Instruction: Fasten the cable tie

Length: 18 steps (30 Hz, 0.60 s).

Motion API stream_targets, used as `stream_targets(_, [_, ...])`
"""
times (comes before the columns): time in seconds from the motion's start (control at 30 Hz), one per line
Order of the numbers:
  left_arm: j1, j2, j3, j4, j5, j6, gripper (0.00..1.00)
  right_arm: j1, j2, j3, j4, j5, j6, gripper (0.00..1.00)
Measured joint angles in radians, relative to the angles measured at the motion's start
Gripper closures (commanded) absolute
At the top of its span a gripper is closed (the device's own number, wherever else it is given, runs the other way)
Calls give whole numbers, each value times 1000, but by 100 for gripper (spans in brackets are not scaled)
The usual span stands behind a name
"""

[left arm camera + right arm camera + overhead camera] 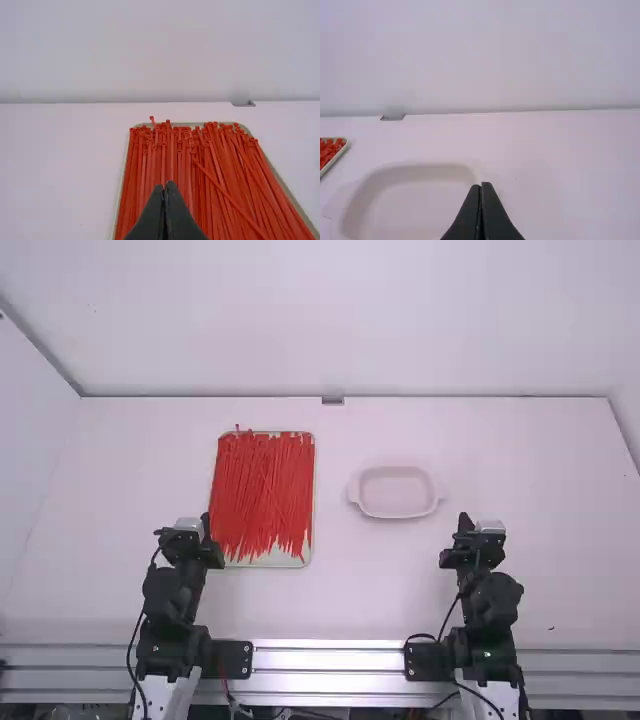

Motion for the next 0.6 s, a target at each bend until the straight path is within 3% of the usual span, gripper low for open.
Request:
stream_targets(0.3, [0,12,0,0,1,-1,96,0,10,0,5,-5,4,96])
stream_targets(0.6, [0,111,84,-50,14,-3,87,4,124,58,-36,-23,24,87])
